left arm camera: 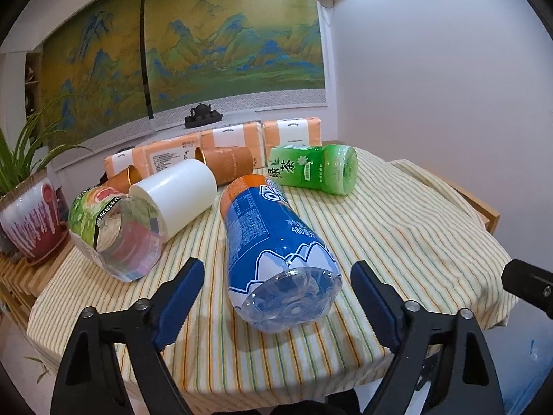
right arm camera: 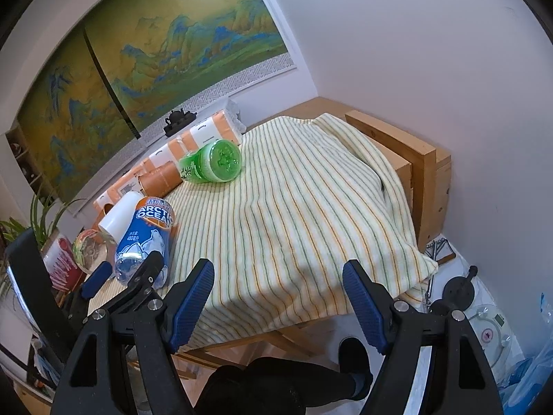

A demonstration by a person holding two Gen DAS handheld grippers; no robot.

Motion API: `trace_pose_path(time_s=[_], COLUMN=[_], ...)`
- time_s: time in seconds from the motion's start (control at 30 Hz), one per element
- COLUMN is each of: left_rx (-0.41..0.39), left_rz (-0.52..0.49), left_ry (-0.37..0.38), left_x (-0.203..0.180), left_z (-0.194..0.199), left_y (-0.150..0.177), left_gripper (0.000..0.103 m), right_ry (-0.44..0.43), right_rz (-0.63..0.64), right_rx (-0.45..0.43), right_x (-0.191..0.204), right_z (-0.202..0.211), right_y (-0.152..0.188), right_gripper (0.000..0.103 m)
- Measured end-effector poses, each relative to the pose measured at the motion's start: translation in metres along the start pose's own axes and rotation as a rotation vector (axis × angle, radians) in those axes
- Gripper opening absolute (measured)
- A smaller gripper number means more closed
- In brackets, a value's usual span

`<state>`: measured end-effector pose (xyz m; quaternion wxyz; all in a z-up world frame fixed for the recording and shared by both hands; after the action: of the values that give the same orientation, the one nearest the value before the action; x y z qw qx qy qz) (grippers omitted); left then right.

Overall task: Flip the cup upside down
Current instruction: 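Grasp the blue bottle's base with the left gripper while the right gripper withdraws, then lift the blue bottle with the left gripper and rotate it cap-down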

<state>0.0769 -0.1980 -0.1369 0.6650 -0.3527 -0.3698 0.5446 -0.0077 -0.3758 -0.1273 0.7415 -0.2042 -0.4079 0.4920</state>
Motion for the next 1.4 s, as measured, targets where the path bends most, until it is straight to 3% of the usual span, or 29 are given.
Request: trace_pose_path(time_s=[0.27,0.67,1.03,1.4], left_rx=[0.015,-0.024,-0.098,-0.076], left_rz=[-0.007,-0.029,-0.040,0.005], left_ry=[0.013,0.045,0.080,0.160], left_x=[0.001,0.010,0.039,0.056], left_z=[-0.005,0.011,0.030,0.022], left_y=[0.005,0.000,-0.036,-0.056], left_gripper=[0.073,0.073,0.073,0.073], right_ry=[-0.002,-0.003,-0.014,-0.007], right_rz=[-0.001,0.003,0.002,0.006], right_rx=[0.003,0.007,0.016,0.023], right_x=[0.004,0.010,0.017,0.020], right_z=[-0.001,-0.003,-0.011,-0.018], right_y=[0.000,-0.001,0.001,0.002], right_gripper=[0.073,0.073,0.073,0.073])
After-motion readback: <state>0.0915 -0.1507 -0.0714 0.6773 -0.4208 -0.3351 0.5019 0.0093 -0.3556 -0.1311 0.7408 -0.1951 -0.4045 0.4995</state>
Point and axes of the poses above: each gripper's, at about its wrist camera, not at the fingertips, and z roughly against the way its jaws point, x to its left, y to its underside, the point moved 3 cm from there along -z, roughly the way its jaws point, and after that the axes turned 2 degrees about -y, right-handed, at the moved point
